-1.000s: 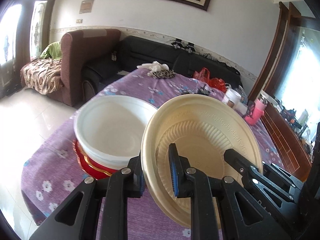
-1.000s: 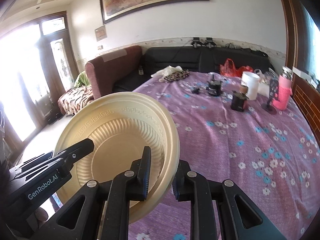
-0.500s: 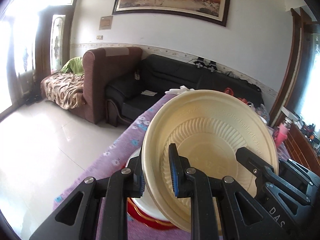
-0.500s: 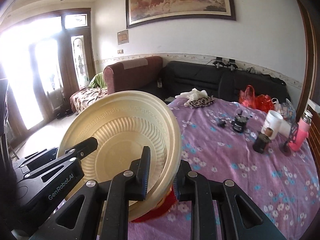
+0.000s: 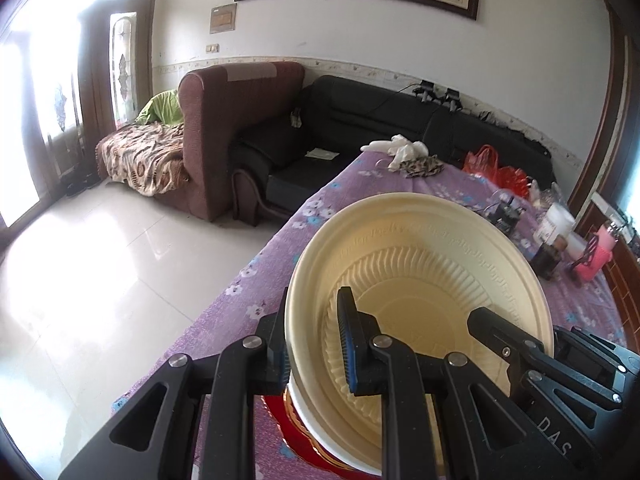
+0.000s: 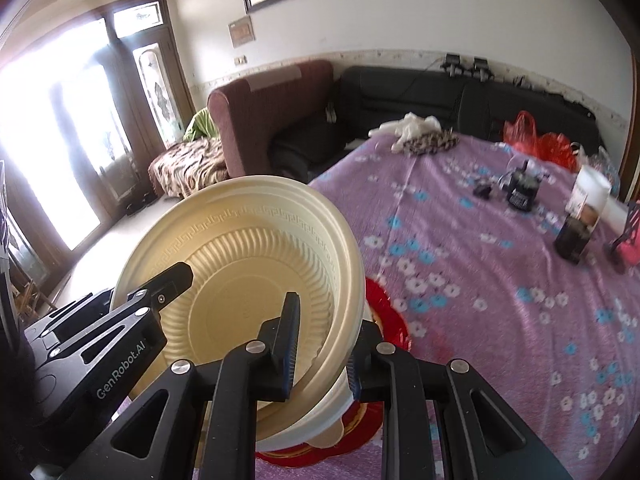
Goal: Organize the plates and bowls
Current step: 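Lower the beige plate onto the white bowl atop the stack, then open both grippers to release the beige plate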
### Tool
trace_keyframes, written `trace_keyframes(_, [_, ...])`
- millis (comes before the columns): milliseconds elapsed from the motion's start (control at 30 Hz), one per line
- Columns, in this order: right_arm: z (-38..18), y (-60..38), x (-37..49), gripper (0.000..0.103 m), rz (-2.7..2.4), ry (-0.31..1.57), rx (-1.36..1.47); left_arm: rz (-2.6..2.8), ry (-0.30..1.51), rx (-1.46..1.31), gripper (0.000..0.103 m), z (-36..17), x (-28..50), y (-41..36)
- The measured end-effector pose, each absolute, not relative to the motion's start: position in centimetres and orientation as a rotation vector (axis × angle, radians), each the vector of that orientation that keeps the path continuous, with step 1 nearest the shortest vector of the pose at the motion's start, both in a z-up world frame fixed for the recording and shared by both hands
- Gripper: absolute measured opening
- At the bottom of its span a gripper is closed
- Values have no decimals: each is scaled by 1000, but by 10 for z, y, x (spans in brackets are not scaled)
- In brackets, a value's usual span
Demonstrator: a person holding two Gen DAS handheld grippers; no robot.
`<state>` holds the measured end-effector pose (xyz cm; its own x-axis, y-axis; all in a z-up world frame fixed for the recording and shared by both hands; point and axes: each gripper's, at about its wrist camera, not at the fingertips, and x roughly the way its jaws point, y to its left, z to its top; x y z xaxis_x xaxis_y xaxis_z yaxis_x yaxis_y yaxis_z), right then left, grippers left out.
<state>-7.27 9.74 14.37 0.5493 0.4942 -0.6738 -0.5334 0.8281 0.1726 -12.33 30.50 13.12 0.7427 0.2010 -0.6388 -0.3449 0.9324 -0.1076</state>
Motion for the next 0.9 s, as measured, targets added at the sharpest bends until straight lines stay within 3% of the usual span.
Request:
trace_keyframes(667, [122, 111, -67, 25, 591, 782, -105, 350, 689, -199, 20, 114, -114, 309])
trace_keyframes(800, [123, 110, -67, 27, 599, 781, -90, 346, 691, -214, 25, 113, -115, 312])
trace_keyframes(900, [123, 109, -67, 35, 608, 778, -73, 349, 685, -217, 40, 114, -117, 313])
